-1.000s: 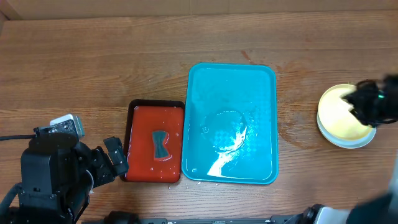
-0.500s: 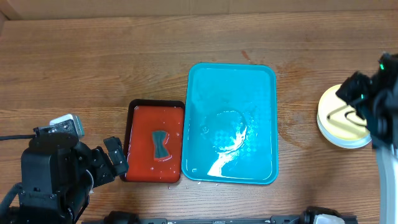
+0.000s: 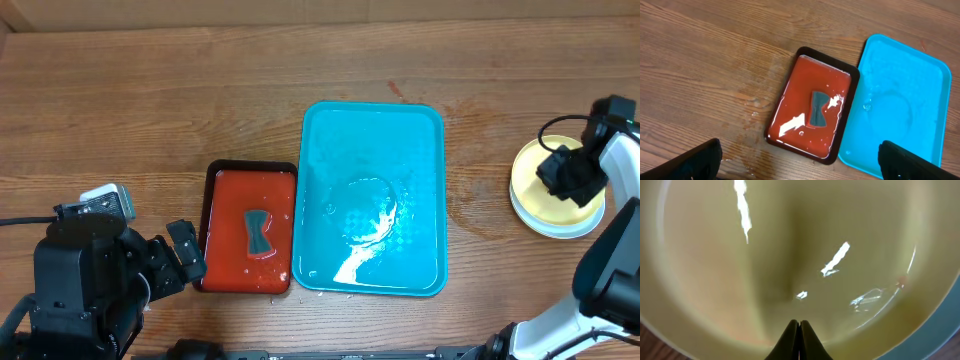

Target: Clean dirty plates on tray and stack at the side

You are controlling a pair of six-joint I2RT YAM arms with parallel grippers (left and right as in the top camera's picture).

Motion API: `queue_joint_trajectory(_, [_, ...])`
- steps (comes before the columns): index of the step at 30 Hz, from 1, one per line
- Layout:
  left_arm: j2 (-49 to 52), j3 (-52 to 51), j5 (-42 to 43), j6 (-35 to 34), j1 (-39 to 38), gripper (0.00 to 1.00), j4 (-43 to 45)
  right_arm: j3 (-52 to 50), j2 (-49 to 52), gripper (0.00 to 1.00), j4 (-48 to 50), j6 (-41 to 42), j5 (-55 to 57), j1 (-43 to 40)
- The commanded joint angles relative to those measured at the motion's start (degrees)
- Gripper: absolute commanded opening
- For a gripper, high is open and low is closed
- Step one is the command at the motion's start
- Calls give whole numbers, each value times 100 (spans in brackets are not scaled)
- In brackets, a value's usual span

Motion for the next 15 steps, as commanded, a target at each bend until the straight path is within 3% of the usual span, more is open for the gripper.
queue_joint_trajectory(1, [9,39,-74,107,24,100,13,-9,-63,4,-223,-72,-83,-116])
queue_joint_trajectory(9, [9,39,-74,109,24,100,11,4,-72,4,-483,131,-210,-192])
queue_joint_trajectory(15, [9,39,-74,107,24,100,13,162,-195,4,-48,-802,-1519,-192])
